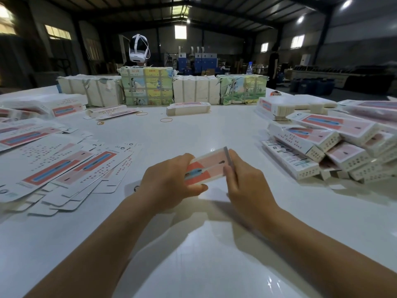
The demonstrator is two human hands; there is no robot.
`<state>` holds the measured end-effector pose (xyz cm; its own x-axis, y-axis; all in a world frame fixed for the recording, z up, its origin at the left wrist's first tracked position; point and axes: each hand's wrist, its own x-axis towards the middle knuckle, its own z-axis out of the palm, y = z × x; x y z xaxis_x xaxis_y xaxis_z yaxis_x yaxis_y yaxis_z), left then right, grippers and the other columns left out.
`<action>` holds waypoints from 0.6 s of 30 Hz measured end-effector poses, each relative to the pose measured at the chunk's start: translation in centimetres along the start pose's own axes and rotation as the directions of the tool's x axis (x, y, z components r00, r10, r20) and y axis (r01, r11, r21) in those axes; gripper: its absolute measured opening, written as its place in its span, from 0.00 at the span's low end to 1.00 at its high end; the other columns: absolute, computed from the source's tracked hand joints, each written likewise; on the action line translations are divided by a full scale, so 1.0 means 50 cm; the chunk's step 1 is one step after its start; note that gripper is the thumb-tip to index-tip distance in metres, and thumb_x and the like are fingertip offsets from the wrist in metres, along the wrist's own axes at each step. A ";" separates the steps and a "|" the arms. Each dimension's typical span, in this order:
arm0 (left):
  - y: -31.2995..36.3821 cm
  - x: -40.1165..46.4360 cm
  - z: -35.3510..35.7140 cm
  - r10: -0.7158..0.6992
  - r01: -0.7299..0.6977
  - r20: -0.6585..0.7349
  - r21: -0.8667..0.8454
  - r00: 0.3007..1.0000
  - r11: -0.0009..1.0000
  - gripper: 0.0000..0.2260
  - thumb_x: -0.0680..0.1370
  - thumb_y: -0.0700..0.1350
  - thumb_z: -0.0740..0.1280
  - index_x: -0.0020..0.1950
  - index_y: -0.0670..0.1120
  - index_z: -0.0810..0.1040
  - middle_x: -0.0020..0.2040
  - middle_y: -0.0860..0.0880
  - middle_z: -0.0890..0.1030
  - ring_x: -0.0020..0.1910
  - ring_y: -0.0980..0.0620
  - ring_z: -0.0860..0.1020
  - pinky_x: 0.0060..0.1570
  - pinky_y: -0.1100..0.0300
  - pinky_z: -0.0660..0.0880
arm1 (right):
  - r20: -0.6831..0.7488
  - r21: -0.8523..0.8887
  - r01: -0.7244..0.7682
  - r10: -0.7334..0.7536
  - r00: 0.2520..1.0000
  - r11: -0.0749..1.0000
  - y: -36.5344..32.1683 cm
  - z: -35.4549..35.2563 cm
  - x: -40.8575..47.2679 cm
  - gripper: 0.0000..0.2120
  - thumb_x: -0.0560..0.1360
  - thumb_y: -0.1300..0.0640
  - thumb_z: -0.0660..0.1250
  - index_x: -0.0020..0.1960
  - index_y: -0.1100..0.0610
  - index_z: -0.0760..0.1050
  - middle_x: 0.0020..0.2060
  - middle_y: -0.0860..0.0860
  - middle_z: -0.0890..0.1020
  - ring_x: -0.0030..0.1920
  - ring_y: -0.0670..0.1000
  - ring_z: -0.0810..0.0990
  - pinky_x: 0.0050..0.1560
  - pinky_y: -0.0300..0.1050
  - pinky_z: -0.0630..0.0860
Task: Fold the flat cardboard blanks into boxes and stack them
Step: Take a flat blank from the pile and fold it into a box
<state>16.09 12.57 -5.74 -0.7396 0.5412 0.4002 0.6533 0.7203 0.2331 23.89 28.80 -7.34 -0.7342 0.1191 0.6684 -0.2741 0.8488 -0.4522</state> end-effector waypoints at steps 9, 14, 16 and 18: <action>-0.008 -0.001 0.012 0.074 -0.070 -0.114 0.038 0.991 0.997 0.27 0.71 0.60 0.69 0.66 0.52 0.67 0.55 0.54 0.76 0.46 0.53 0.72 0.42 0.61 0.70 | 0.150 0.707 -0.309 0.292 0.944 0.636 -0.013 -0.032 0.019 0.20 0.78 0.62 0.63 0.41 0.38 0.83 0.41 0.46 0.85 0.50 0.54 0.82 0.50 0.43 0.80; -0.008 -0.002 0.016 0.084 -0.084 -0.164 0.004 0.983 0.996 0.28 0.70 0.58 0.71 0.67 0.51 0.68 0.56 0.52 0.77 0.48 0.50 0.74 0.43 0.58 0.70 | 0.018 0.631 -0.211 0.258 0.966 0.747 -0.014 -0.030 0.014 0.15 0.79 0.59 0.62 0.45 0.41 0.82 0.41 0.54 0.84 0.49 0.62 0.80 0.49 0.54 0.81; -0.007 -0.004 0.015 0.093 -0.099 -0.186 -0.023 0.978 0.995 0.28 0.70 0.56 0.72 0.66 0.50 0.69 0.55 0.51 0.78 0.47 0.50 0.75 0.43 0.57 0.72 | 0.021 0.676 -0.188 0.237 0.971 0.712 -0.016 -0.035 0.014 0.19 0.80 0.57 0.61 0.43 0.36 0.82 0.41 0.50 0.85 0.48 0.57 0.82 0.45 0.42 0.81; -0.007 -0.005 0.015 0.107 -0.112 -0.198 -0.017 0.974 0.994 0.28 0.70 0.55 0.73 0.66 0.49 0.70 0.55 0.50 0.78 0.47 0.49 0.75 0.43 0.58 0.71 | 0.045 0.714 -0.190 0.226 0.973 0.674 -0.022 -0.042 0.014 0.20 0.80 0.56 0.61 0.41 0.34 0.82 0.41 0.48 0.85 0.47 0.53 0.83 0.45 0.38 0.80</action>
<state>15.96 12.51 -6.60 -0.6187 0.5184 0.5903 0.7349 0.6475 0.2016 24.99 29.05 -5.12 -0.8042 0.2849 0.5216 -0.4888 0.1823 -0.8532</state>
